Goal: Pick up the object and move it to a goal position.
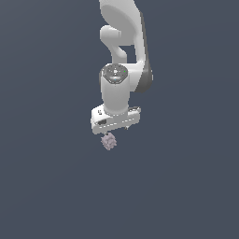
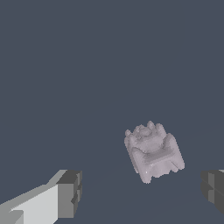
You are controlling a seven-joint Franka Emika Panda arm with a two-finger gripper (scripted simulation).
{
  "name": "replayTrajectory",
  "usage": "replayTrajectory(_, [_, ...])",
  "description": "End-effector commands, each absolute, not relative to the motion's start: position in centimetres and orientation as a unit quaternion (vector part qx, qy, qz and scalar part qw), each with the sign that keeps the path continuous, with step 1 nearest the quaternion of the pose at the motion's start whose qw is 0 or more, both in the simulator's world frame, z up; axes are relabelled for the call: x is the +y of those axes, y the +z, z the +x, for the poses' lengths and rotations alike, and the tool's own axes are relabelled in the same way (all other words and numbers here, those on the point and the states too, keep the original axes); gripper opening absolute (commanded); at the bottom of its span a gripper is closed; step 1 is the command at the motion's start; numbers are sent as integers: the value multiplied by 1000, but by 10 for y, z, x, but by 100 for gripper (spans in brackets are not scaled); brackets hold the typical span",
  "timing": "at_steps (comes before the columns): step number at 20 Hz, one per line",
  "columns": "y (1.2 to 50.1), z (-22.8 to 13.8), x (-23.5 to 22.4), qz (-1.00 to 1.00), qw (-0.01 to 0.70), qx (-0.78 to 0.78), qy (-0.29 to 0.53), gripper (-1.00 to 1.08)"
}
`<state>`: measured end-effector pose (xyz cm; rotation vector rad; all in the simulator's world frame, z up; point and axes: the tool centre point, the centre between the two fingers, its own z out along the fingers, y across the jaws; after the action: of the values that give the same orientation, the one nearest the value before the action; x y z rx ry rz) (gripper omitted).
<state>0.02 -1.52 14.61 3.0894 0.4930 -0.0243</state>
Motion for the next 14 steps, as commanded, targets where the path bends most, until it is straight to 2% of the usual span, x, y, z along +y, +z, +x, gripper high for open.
replayTrajectory(1, [140, 0, -21, 983, 6, 185, -7, 100])
replayTrajectory(14, [115, 0, -48, 953, 1, 304, -2, 100])
